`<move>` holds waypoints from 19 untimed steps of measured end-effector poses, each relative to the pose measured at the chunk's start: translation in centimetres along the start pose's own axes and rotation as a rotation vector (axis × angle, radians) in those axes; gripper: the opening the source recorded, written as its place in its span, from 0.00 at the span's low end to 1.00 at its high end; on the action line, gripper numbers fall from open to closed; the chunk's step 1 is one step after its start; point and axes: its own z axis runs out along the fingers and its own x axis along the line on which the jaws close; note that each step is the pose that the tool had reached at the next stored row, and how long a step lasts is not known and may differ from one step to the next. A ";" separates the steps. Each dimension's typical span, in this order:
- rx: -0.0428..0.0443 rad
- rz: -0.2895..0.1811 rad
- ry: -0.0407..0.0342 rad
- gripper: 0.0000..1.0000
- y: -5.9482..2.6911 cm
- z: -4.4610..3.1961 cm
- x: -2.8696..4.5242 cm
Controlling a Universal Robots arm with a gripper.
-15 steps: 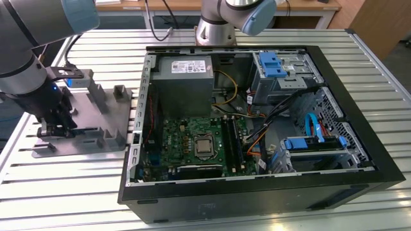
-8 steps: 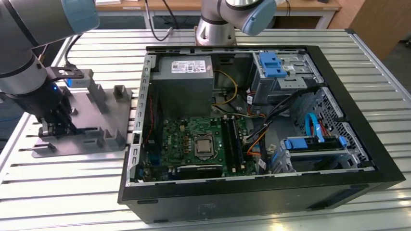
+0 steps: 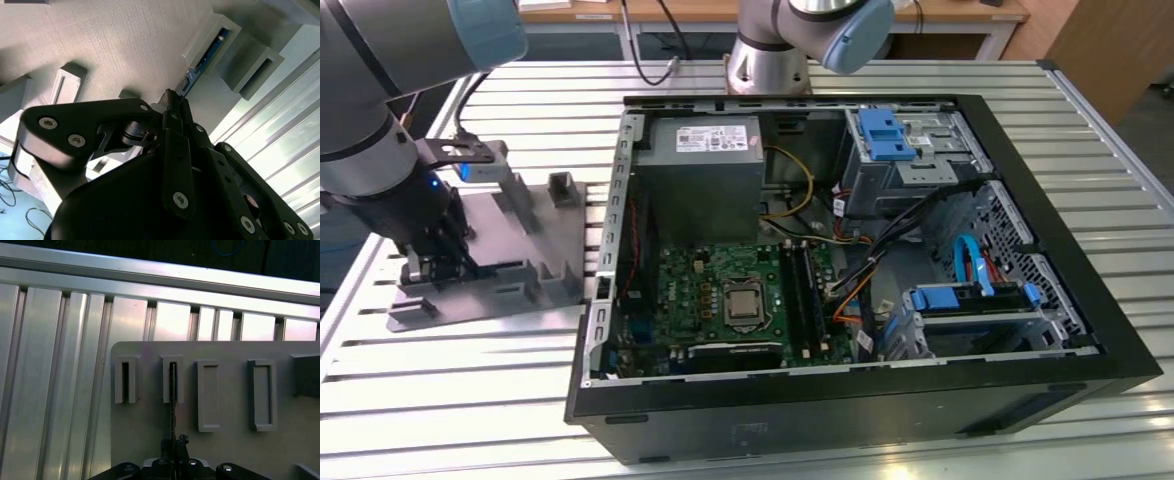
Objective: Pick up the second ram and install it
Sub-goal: 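Pick up the second ram and move it above second insertion slot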
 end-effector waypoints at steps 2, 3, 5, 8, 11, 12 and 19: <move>0.0000 0.000 -0.0001 0.14 -0.01 0.00 0.00; 0.0000 0.000 0.0000 0.14 -0.01 0.00 0.00; 0.0000 0.000 0.0000 0.14 -0.01 0.00 0.00; 0.0000 0.000 0.0000 0.14 -0.01 0.00 0.00; 0.0000 0.000 0.0000 0.14 -0.02 0.00 0.00; -0.0001 0.000 -0.0003 0.14 -0.02 -0.06 0.00; 0.0010 0.000 -0.0102 0.14 0.00 -1.53 -0.04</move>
